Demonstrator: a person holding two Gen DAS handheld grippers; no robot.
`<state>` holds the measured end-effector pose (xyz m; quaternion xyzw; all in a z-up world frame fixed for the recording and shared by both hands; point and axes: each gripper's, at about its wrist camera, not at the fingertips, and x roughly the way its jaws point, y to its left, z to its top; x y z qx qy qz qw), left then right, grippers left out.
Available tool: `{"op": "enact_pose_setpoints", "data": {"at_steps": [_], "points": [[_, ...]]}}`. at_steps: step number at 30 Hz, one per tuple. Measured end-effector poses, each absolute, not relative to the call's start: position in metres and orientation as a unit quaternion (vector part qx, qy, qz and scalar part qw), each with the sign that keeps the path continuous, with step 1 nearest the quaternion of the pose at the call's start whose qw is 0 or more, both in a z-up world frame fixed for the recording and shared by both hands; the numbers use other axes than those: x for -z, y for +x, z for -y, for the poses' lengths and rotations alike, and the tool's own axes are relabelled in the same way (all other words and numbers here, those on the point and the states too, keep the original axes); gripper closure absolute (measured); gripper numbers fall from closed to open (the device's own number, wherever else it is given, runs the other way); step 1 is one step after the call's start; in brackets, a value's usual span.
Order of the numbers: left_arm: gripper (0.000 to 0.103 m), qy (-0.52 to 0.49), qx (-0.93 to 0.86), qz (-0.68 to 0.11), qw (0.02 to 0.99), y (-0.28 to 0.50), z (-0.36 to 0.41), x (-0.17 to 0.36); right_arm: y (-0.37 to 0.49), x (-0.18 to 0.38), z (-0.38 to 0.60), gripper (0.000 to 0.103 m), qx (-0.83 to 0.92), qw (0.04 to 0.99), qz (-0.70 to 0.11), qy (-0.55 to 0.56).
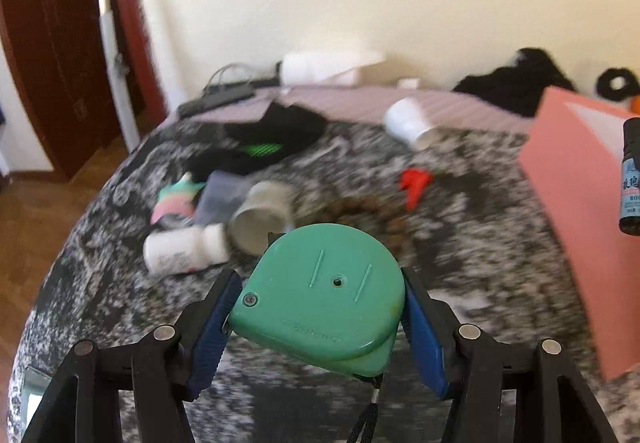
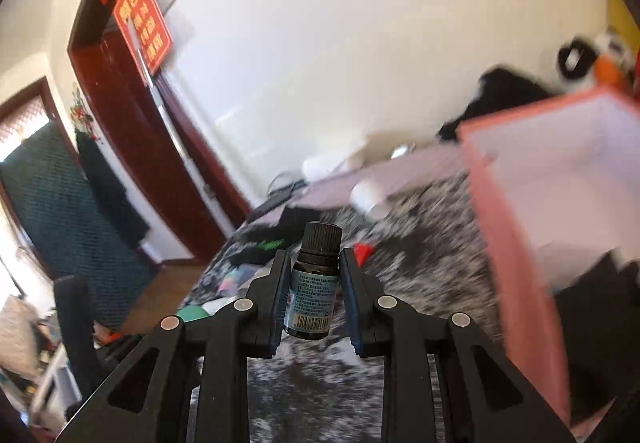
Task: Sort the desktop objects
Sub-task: 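Carry the tape measure and bottle into the pink box and release both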
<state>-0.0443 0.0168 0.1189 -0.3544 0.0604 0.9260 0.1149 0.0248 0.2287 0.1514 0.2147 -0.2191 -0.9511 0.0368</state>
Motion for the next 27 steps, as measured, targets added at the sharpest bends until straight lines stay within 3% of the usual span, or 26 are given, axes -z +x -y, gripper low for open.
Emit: {"op": "enact_pose_setpoints", "data": {"at_steps": [10,20,27], "points": [[0.037,-0.293,-0.934,-0.095,0.181,0.008,-0.097,-0.153,0.117,-0.185,-0.254,0.076,0.968,-0.081,0.165,0.169],[0.037,-0.264,-0.924,-0.085,0.264,0.033,-0.184,-0.154,0.171,-0.178,-0.326,0.076,0.946,-0.172,0.247,0.117],[0.036,-0.223,-0.909,-0.072,0.345,0.059,-0.238,-0.149,0.193,-0.179,-0.364,0.076,0.932,-0.242,0.257,0.079]]}}
